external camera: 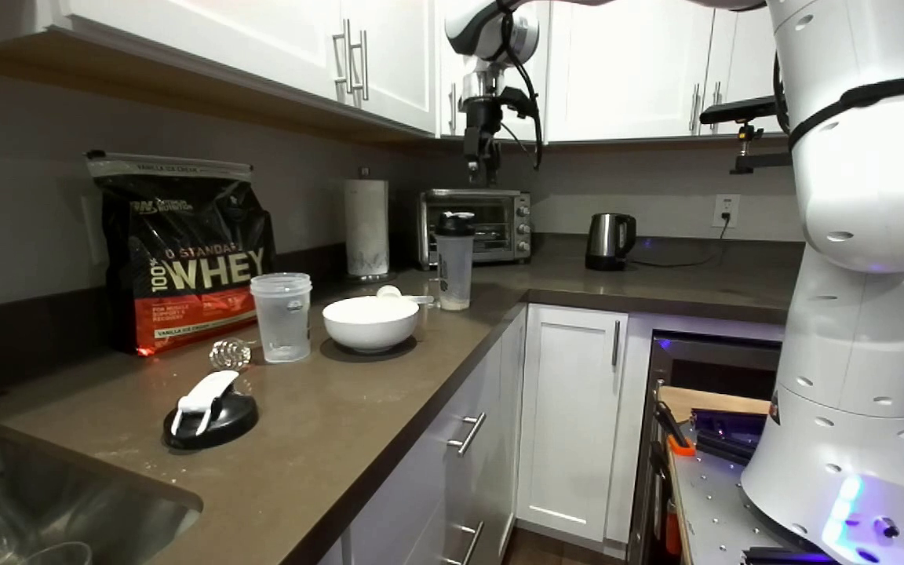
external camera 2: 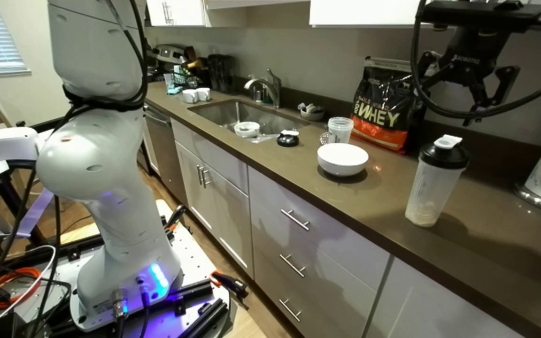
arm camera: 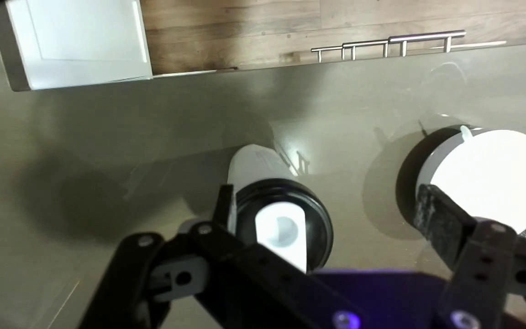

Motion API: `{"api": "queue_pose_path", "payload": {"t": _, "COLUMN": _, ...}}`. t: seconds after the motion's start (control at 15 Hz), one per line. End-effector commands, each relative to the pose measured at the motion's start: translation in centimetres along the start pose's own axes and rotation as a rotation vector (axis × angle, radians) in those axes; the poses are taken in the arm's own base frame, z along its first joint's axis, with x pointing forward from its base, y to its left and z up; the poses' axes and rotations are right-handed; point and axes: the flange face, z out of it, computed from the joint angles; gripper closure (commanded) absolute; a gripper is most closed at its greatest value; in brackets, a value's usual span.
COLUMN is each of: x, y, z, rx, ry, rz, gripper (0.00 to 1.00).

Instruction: Pick up the black lid on the left and place it on top of the bottle on the right

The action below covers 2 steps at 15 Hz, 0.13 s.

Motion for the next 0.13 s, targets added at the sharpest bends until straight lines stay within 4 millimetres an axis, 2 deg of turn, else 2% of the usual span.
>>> {"api": "queue_pose_path", "payload": {"t": 0.0, "x": -1.15, "y": -0.11, "z": -1.01, "rx": 0.017, "ry": -0.032, "rz": -0.031, "gripper": 0.00}}
{"api": "queue_pose_path", "payload": {"t": 0.07, "x": -1.30, "y": -0.17, "z": -1.14, "rx": 0.012, "ry": -0.037, "rz": -0.031, "gripper": 0.00}}
